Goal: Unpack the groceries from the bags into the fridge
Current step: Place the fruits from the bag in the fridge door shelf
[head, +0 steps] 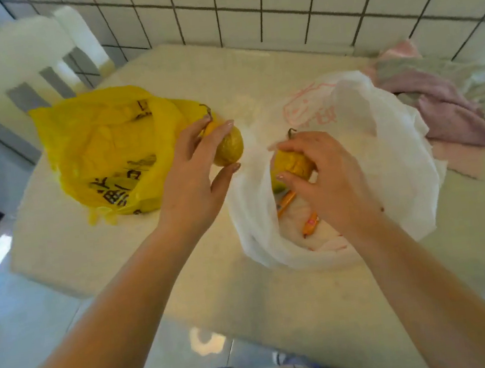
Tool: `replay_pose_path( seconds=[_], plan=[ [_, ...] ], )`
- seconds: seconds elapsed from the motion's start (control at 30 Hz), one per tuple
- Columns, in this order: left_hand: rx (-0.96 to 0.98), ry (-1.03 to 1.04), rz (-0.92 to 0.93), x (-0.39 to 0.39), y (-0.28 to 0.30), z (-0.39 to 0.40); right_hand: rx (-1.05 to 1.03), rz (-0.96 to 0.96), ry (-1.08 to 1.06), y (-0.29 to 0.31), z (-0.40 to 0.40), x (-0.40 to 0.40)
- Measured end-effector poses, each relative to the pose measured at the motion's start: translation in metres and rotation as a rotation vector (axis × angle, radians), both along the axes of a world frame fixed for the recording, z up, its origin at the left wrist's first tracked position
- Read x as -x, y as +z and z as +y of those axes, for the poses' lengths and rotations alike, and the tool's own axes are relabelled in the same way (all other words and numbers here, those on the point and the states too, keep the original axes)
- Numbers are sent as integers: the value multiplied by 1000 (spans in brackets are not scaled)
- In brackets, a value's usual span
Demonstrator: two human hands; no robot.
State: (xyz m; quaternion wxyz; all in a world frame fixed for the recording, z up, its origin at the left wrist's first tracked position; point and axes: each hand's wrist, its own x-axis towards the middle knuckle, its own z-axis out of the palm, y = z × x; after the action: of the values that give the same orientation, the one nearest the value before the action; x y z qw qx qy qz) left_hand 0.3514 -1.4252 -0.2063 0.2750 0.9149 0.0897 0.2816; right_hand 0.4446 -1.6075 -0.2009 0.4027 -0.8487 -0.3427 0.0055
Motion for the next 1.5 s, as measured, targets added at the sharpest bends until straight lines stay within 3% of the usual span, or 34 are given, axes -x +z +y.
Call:
replay_pose_path(
  seconds=[0.47, 0.67, 1.0, 1.5],
  plan=[
    [-45, 670, -1, 377, 42, 123, -111, -141, 551, 53, 211, 280],
    [-13, 940, -20, 494, 48, 144, -110, -190, 808, 66, 287, 381],
    [12, 1140, -81, 586, 39, 222, -138, -211, 1024, 60, 416, 461],
    [76, 1208, -161, 647, 60, 515, -188, -159, 1057, 74, 732, 516]
  ],
)
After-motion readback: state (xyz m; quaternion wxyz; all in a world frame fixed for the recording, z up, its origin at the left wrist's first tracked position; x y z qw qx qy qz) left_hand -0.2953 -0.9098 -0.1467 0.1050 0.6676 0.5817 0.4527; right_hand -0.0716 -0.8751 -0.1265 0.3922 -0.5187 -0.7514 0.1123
